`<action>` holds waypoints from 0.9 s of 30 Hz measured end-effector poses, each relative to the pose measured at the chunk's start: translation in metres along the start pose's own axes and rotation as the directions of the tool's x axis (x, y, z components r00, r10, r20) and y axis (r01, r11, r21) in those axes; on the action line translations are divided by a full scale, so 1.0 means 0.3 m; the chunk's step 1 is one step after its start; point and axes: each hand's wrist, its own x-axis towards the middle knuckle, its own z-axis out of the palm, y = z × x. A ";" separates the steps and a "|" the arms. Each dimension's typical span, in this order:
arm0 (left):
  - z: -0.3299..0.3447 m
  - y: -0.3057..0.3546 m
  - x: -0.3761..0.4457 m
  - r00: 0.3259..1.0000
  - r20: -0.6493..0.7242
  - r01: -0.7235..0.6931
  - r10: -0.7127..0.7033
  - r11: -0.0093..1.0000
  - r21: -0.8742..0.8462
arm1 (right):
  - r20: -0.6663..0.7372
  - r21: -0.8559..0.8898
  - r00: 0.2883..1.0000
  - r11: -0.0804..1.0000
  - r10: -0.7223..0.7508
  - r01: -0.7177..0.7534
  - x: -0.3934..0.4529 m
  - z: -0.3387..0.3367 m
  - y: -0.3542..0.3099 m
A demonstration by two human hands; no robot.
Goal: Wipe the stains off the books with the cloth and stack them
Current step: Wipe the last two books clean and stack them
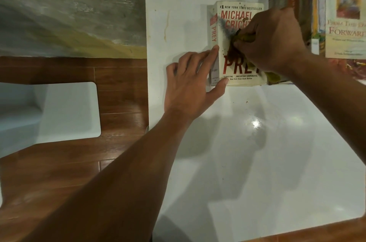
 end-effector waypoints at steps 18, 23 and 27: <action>-0.004 -0.004 0.004 1.000 -0.017 -0.012 0.012 1.000 -0.003 | -0.009 0.030 1.000 1.000 -0.007 0.008 -0.007 0.000 0.005; -0.003 -0.005 0.003 1.000 -0.017 -0.011 0.011 1.000 -0.001 | -0.013 0.037 0.998 0.997 -0.061 0.061 -0.011 -0.005 0.005; -0.002 -0.002 0.002 1.000 -0.004 -0.006 0.006 1.000 0.005 | -0.002 0.059 1.000 0.998 -0.027 0.027 -0.007 -0.009 0.011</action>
